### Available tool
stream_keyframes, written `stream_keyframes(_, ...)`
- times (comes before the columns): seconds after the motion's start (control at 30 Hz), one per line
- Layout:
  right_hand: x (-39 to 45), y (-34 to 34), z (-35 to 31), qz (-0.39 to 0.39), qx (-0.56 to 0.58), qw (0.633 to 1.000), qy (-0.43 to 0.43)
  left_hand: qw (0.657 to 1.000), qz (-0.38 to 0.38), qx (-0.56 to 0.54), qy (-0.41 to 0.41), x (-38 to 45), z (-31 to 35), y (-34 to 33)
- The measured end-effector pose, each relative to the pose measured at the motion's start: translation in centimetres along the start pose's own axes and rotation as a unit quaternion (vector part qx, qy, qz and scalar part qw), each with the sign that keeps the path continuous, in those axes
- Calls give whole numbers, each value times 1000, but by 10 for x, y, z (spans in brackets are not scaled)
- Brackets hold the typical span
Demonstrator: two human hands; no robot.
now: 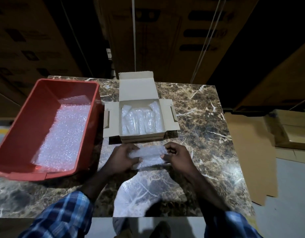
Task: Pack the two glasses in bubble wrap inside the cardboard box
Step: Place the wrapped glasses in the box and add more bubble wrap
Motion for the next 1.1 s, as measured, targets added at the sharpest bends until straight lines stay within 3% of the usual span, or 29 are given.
stream_keyframes(0.17, 36, 10, -59, 8, -8, 998, 67, 986, -24, -165, 0, 20, 36, 54)
stream_keyframes(0.33, 92, 0, -97, 56, 21, 995, 80, 978, 76, -189, -36, 58, 76, 128)
stream_keyframes(0.5, 135, -11, -88, 111, 68, 991, 6, 981, 54, -184, 11, 112, 70, 137)
stream_keyframes(0.67, 162, -9, -70, 136, 31, 990, -34, 994, 57, -98, 5, 135, 75, 132)
stream_keyframes(0.83, 182, -11, -60, 123, 5, 991, -49, 993, 108, -51, -3, 147, 76, 131)
stream_keyframes(1.0, 199, -11, -59, 117, -92, 989, -9, 987, 127, 35, -91, 144, 89, 122)
stream_keyframes(1.1, 205, -20, -58, 61, -108, 992, -20, 974, 145, 64, -159, 139, 92, 121)
Point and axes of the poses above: each hand's wrist, its own x-axis towards the middle knuckle, its own y-axis out of the back of the hand, z = x × y, the point moved 10 cm from there along x, towards the middle knuckle, and after that the axes turned 15 degrees about y, right-handed, at the moved point
